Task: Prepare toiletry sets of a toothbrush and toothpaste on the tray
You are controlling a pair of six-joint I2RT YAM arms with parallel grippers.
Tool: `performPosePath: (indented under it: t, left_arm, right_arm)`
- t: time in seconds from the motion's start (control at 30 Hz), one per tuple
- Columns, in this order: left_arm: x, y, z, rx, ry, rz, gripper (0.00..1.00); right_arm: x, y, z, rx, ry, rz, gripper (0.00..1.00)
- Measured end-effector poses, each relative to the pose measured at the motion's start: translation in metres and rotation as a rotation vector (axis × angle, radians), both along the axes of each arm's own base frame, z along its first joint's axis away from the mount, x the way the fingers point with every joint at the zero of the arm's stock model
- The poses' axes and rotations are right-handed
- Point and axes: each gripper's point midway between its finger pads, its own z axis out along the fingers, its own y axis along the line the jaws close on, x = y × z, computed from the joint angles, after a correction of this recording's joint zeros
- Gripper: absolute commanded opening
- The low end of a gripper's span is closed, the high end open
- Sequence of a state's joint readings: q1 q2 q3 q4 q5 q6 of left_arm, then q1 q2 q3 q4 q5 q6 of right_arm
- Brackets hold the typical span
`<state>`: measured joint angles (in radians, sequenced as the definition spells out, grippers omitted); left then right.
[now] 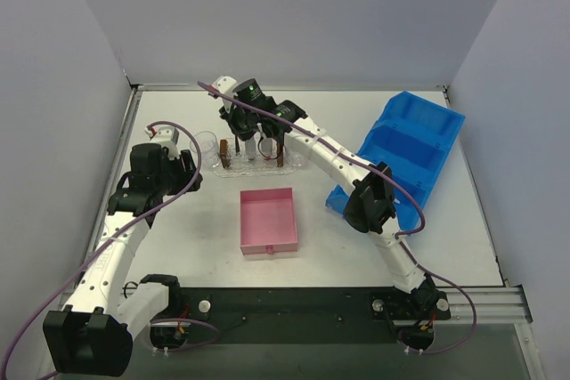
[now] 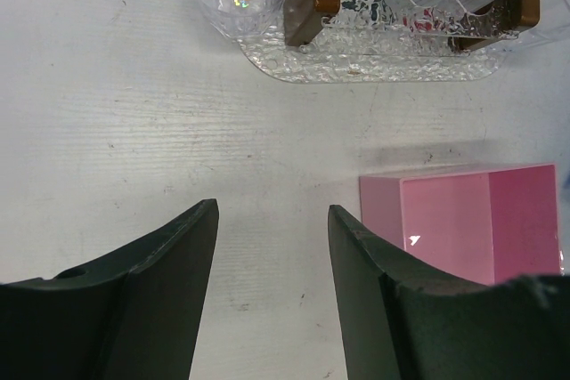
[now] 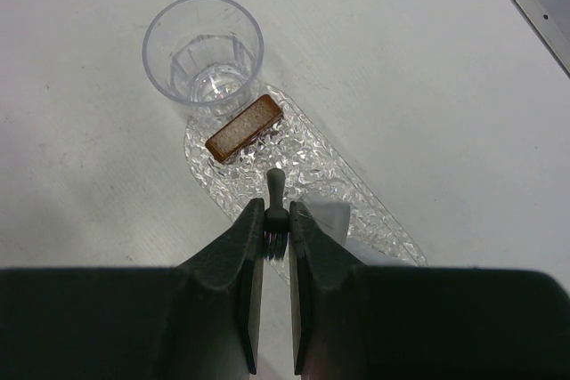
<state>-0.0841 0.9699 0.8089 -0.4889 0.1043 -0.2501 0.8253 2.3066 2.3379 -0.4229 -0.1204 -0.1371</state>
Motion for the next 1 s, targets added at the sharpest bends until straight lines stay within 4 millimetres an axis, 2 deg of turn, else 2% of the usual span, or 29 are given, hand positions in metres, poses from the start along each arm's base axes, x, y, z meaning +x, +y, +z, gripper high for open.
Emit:
performPosePath:
  t: [0.2, 0.4, 0.73, 1.0]
  left_arm:
    - [0.0, 0.0, 0.0, 0.0, 0.0, 0.0, 0.63]
    - [0.0, 0.0, 0.0, 0.001, 0.001, 0.0, 0.63]
    - [0.0, 0.0, 0.0, 0.001, 0.001, 0.0, 0.63]
    - [0.0, 0.0, 0.0, 0.002, 0.001, 0.002, 0.63]
  right_arm:
    - [0.0, 0.001, 0.002, 0.004, -0.001, 0.003, 0.0]
    - [0.001, 0.003, -0.011, -0.009, 0.015, 0.008, 0.0]
    - [0.002, 0.005, -0.01, -0.005, 0.005, 0.013, 0.0]
    - [0.003, 0.004, -0.009, -0.009, 0.0, 0.009, 0.22]
